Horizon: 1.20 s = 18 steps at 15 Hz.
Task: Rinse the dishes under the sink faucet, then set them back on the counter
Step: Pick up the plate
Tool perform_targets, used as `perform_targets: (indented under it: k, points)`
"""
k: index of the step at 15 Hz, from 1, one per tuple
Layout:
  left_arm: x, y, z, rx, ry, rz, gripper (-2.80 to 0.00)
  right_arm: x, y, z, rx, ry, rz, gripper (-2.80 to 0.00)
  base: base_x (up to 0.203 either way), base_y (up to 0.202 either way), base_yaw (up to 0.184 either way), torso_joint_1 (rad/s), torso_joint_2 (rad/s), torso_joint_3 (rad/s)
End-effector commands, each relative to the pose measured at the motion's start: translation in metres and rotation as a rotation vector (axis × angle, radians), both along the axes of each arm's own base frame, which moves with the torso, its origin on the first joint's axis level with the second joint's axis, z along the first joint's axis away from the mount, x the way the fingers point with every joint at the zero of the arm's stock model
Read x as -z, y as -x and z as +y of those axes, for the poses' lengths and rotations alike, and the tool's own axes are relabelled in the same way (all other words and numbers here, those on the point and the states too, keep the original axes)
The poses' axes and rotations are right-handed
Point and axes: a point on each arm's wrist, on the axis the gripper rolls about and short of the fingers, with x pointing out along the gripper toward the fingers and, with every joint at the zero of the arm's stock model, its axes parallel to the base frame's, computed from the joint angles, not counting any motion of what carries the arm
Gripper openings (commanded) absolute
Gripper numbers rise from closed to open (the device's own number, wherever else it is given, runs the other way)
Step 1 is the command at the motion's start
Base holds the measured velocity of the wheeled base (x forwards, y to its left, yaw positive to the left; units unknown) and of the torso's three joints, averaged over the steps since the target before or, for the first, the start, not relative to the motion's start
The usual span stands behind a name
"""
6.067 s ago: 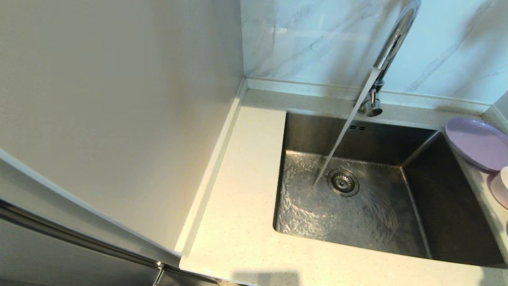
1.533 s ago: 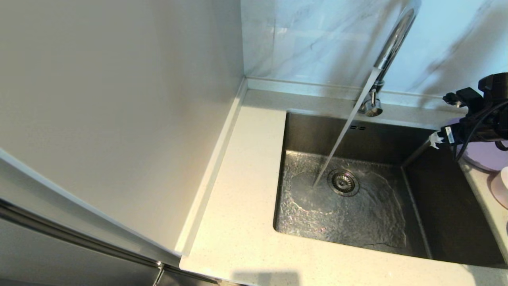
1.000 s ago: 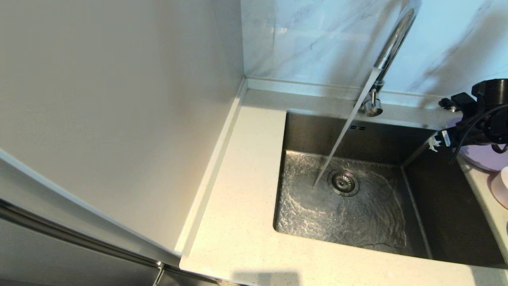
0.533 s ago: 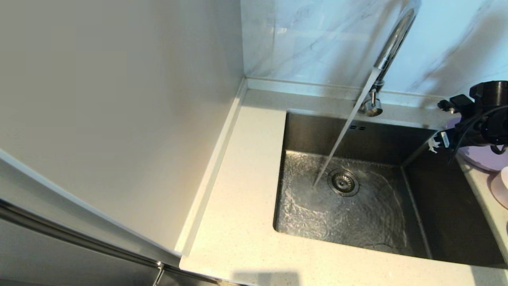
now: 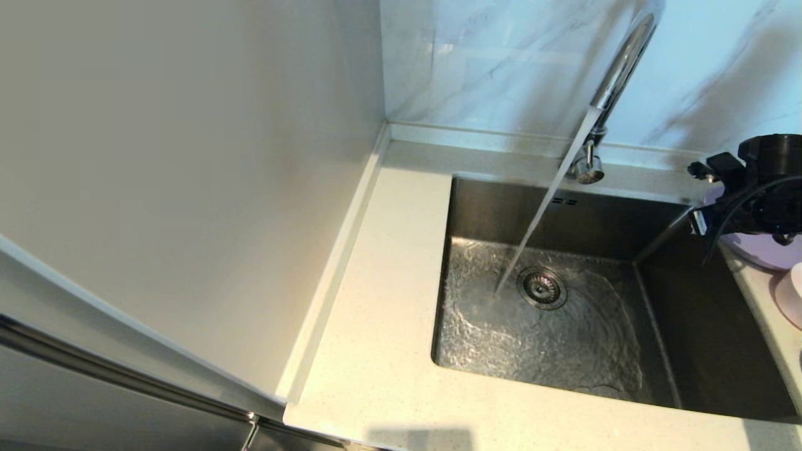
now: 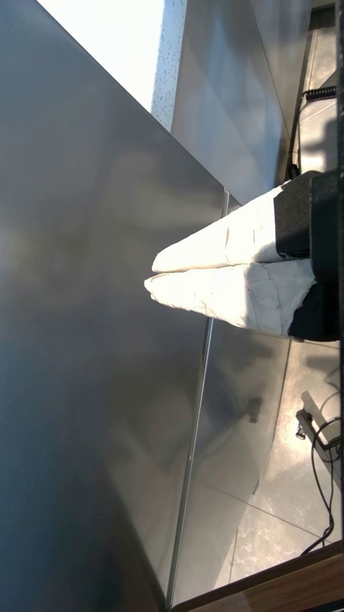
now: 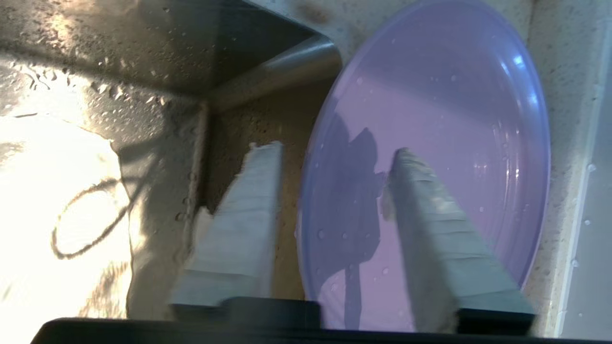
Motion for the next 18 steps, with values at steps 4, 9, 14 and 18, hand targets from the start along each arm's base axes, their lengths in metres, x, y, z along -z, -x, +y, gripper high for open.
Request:
perform_targets:
  k: [4,9,14,18]
  points:
    - [0.0,0.0,0.0,-0.001,0.0,0.0,-2.8,0.004,-0.004,0.011,-0.034,0.042,0.01,-2.8,0.0,0.0,0.0,0.0,0.0,0.0]
    - [0.0,0.0,0.0,-0.001,0.0,0.0,-2.8,-0.01,-0.005,0.028,-0.064,0.114,-0.092,-2.8,0.0,0.0,0.0,0.0,0.0,0.0]
    - [0.0,0.0,0.0,-0.001,0.0,0.0,-2.8,-0.027,0.018,0.036,-0.086,0.169,-0.144,-2.8,0.0,0.0,0.0,0.0,0.0,0.0]
    - [0.0,0.0,0.0,-0.001,0.0,0.0,-2.8,-0.045,0.051,0.044,-0.13,0.169,-0.162,-2.8,0.0,0.0,0.0,0.0,0.0,0.0]
